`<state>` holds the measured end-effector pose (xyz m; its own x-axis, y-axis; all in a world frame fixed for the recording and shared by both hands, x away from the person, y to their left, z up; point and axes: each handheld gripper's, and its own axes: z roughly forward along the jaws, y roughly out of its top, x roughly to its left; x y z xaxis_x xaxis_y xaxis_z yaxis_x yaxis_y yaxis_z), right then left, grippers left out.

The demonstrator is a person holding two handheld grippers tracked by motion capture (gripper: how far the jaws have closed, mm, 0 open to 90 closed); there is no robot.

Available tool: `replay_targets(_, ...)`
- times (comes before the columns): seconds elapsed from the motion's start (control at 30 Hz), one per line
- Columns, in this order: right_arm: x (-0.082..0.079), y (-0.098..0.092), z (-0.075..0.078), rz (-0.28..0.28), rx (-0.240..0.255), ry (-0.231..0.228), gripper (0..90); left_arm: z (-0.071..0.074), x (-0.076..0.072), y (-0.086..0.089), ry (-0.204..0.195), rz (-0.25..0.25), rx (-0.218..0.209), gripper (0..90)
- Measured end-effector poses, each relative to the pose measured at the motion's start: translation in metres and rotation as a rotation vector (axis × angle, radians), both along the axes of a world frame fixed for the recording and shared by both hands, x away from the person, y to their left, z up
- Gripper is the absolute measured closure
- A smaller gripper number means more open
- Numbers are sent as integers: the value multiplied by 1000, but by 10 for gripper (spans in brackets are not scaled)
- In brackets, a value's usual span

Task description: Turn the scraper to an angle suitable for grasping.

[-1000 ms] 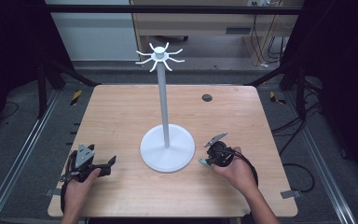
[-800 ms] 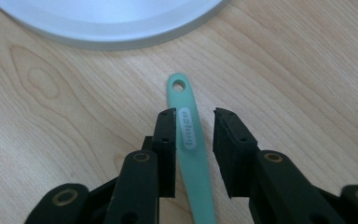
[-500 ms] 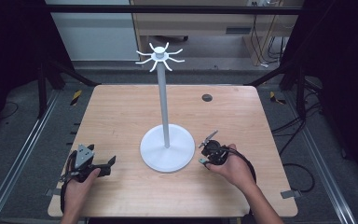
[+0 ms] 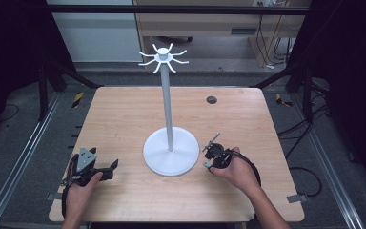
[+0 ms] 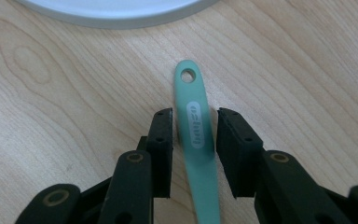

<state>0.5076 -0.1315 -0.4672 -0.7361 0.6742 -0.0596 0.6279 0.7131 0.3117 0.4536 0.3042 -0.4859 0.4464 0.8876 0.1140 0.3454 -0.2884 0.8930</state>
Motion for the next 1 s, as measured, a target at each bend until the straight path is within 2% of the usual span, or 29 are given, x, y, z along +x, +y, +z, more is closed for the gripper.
replay_targets(0.53, 5, 1, -1, 8, -11, 27, 713, 0, 0, -1, 2, -2, 5, 29)
replay_targets(0.83, 2, 5, -1, 16, -37, -4, 738, 0, 0, -1, 4, -3, 9, 29)
replay_targets(1.0, 1, 3, -1, 15, -23, -15, 742, 0, 0, -1, 5, -3, 10, 29)
